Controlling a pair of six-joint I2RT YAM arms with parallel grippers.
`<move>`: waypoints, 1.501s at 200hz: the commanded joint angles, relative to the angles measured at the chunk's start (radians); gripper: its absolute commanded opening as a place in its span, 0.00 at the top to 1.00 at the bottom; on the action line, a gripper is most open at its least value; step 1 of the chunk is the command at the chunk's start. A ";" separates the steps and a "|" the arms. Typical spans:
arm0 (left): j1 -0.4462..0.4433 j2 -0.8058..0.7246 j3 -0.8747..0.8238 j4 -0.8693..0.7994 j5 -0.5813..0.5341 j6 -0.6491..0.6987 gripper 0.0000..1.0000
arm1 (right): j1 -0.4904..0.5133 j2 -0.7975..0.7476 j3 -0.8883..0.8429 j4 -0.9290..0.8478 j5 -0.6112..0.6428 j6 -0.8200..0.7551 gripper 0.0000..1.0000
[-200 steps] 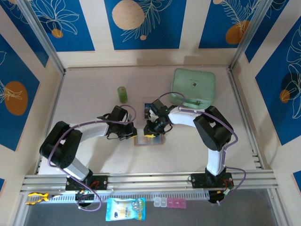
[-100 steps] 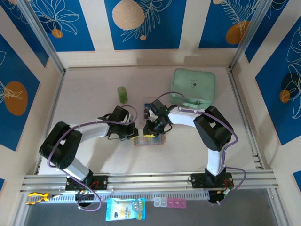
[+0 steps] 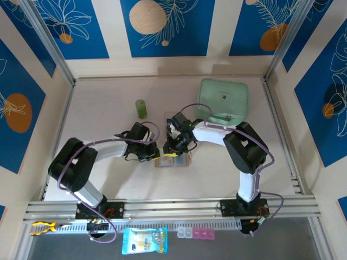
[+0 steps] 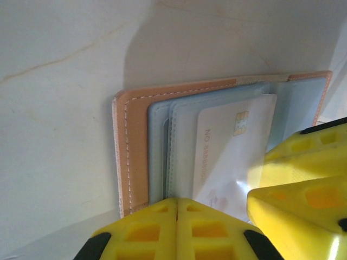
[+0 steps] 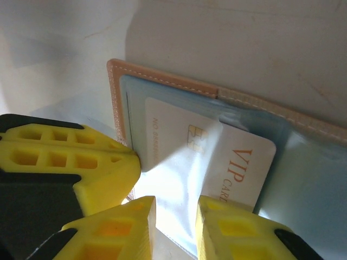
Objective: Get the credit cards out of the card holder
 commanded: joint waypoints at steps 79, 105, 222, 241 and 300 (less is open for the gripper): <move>-0.005 0.023 0.010 -0.088 -0.049 0.035 0.94 | 0.006 0.021 0.055 -0.157 0.109 -0.069 0.73; -0.005 0.020 0.011 -0.092 -0.050 0.034 0.94 | 0.005 0.013 0.057 -0.159 0.108 -0.080 0.73; -0.030 -0.004 0.106 -0.114 0.008 0.033 0.93 | -0.034 -0.082 -0.043 -0.021 -0.022 -0.033 0.73; -0.044 0.013 0.102 -0.100 0.013 0.028 0.93 | -0.041 -0.095 -0.058 -0.018 -0.015 -0.027 0.73; -0.055 0.045 0.091 -0.106 -0.027 0.039 0.95 | -0.057 -0.079 -0.074 -0.023 -0.008 -0.018 0.72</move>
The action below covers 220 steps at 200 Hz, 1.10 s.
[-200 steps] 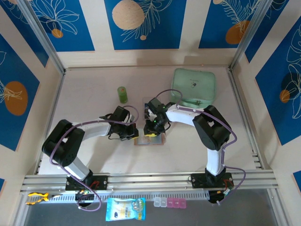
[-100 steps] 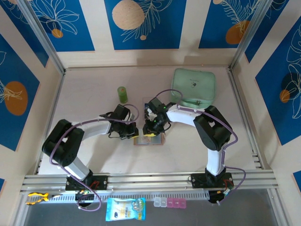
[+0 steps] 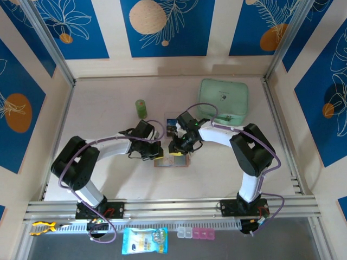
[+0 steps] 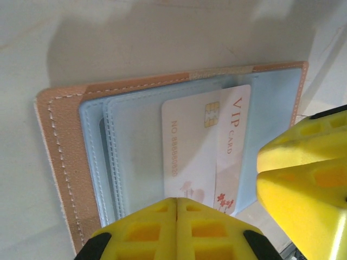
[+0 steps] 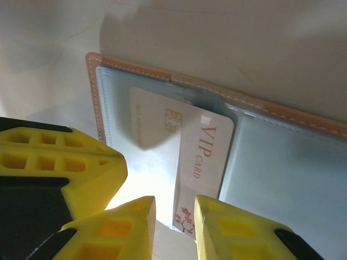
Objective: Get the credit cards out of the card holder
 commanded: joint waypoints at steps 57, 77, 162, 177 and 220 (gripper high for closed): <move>-0.004 0.040 -0.006 -0.037 -0.029 0.020 0.95 | -0.012 0.010 -0.031 0.015 -0.031 0.017 0.70; -0.005 0.043 -0.005 -0.046 -0.035 0.023 0.95 | -0.012 0.021 -0.037 0.026 -0.037 0.020 0.70; -0.005 0.048 -0.011 -0.055 -0.040 0.022 0.95 | -0.015 0.038 -0.065 0.095 -0.103 0.049 0.71; -0.005 0.048 -0.011 -0.056 -0.040 0.022 0.95 | -0.014 0.038 -0.065 0.078 -0.087 0.049 0.71; -0.005 0.047 -0.011 -0.063 -0.047 0.022 0.96 | -0.014 0.025 -0.076 0.058 -0.049 0.044 0.71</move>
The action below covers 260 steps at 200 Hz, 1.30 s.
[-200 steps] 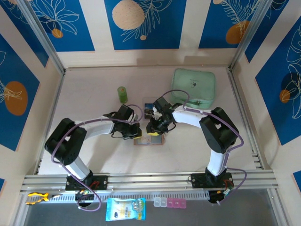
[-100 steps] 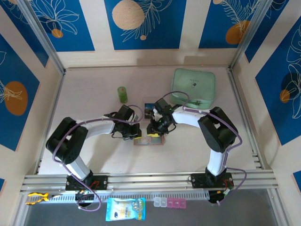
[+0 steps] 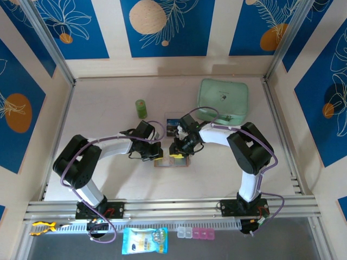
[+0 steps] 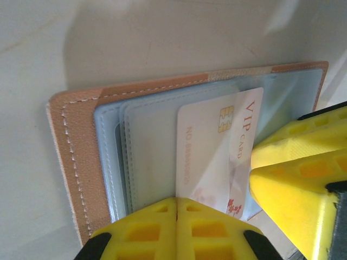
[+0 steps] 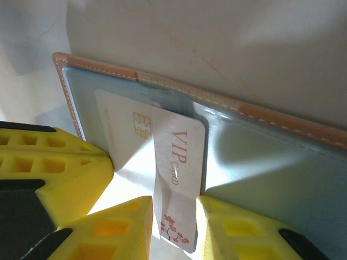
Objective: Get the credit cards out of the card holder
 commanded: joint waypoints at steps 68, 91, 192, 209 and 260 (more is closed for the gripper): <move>-0.005 0.025 -0.004 -0.068 -0.040 0.013 0.96 | 0.015 0.008 -0.004 -0.032 0.019 0.009 0.70; -0.004 0.024 -0.006 -0.068 -0.040 0.012 0.95 | 0.013 -0.011 -0.032 0.036 -0.035 0.038 0.71; -0.005 0.021 -0.003 -0.072 -0.040 0.008 0.95 | 0.002 -0.061 -0.069 0.109 -0.071 0.070 0.82; -0.005 0.020 -0.003 -0.073 -0.040 0.010 0.96 | -0.002 -0.064 -0.072 0.096 -0.055 0.062 0.85; -0.005 0.016 -0.003 -0.068 -0.038 0.000 0.95 | -0.026 -0.100 -0.088 0.027 -0.015 0.011 0.87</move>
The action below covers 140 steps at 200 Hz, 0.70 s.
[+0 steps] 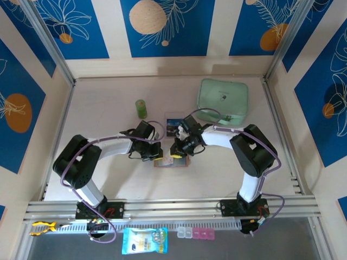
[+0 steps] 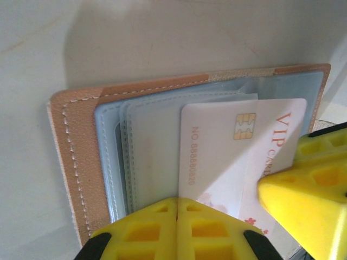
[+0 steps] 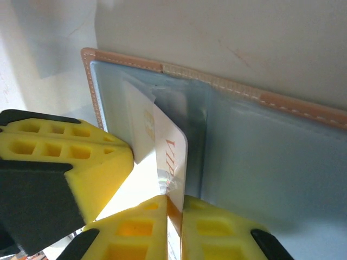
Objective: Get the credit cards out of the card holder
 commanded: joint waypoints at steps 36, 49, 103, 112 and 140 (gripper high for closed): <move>-0.006 0.016 -0.009 -0.041 -0.028 -0.021 0.95 | -0.042 -0.090 -0.032 -0.108 0.023 -0.078 0.90; -0.008 0.015 -0.009 -0.040 -0.028 -0.025 0.95 | -0.049 -0.102 -0.031 -0.123 0.021 -0.092 0.91; -0.011 -0.012 -0.003 -0.047 -0.036 -0.038 0.94 | -0.077 -0.137 0.022 -0.227 0.032 -0.195 0.95; -0.011 -0.018 0.001 -0.049 -0.036 -0.037 0.94 | -0.085 -0.144 0.038 -0.251 0.034 -0.221 0.95; -0.009 -0.038 0.031 -0.075 -0.046 -0.027 0.92 | -0.111 -0.151 0.095 -0.336 0.036 -0.343 0.96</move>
